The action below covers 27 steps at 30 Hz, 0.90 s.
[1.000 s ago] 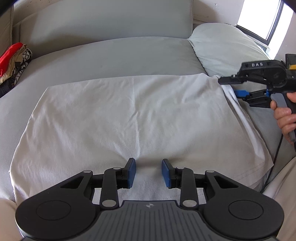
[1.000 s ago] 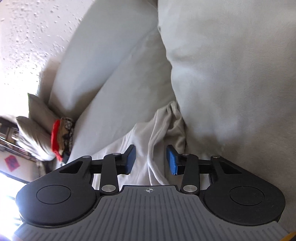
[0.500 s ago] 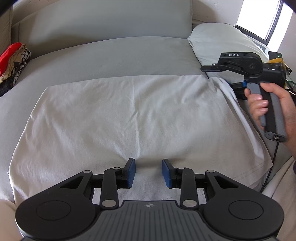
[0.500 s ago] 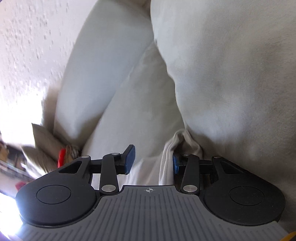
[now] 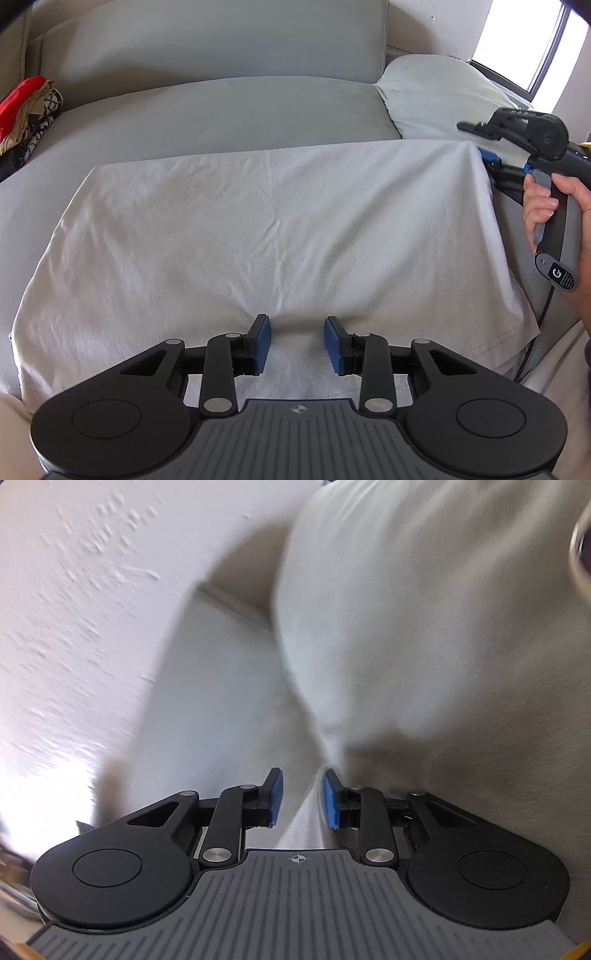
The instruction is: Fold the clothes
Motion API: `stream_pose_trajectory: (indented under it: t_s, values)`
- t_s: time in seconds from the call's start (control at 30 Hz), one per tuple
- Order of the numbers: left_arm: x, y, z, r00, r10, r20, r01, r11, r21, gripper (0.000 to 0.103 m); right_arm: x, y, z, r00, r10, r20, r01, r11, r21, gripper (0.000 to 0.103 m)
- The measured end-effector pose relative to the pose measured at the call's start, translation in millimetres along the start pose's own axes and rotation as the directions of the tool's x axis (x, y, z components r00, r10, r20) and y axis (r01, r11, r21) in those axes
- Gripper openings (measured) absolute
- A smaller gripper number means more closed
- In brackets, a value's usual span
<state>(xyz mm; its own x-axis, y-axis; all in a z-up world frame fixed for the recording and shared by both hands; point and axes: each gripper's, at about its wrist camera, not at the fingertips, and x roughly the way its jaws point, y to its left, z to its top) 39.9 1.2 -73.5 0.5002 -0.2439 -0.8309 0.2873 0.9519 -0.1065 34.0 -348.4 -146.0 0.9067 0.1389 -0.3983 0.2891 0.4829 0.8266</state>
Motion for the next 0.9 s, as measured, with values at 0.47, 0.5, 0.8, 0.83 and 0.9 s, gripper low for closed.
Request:
stream_pose_trajectory:
  t_s: [0.47, 0.5, 0.8, 0.83, 0.9]
  values:
    - [-4, -2, -3, 1.0, 0.007, 0.014, -0.007, 1.0, 0.026, 0.033, -33, 48, -24, 0.962, -0.27, -0.033, 0.239, 0.896, -0.373, 0.038]
    - [-7, -3, -3, 1.0, 0.01, 0.008, -0.01, 0.999, 0.03, 0.033, -34, 53, -32, 0.951, -0.303, -0.065, 0.247, 0.869, -0.429, 0.038]
    - [-47, 3, -25, 1.0, 0.014, 0.008, -0.014, 0.999, 0.047, 0.033, -103, 46, -88, 0.893, -0.423, -0.151, 0.314, 0.829, -0.463, 0.027]
    - [-51, 2, -28, 1.0, 0.025, 0.016, -0.025, 0.998, 0.058, 0.033, -115, 45, -93, 0.893, -0.425, -0.147, 0.323, 0.833, -0.449, 0.027]
    - [-56, -2, -31, 0.999, 0.041, 0.035, -0.044, 0.995, 0.087, 0.033, -126, 44, -107, 0.881, -0.456, -0.128, 0.352, 0.812, -0.466, 0.027]
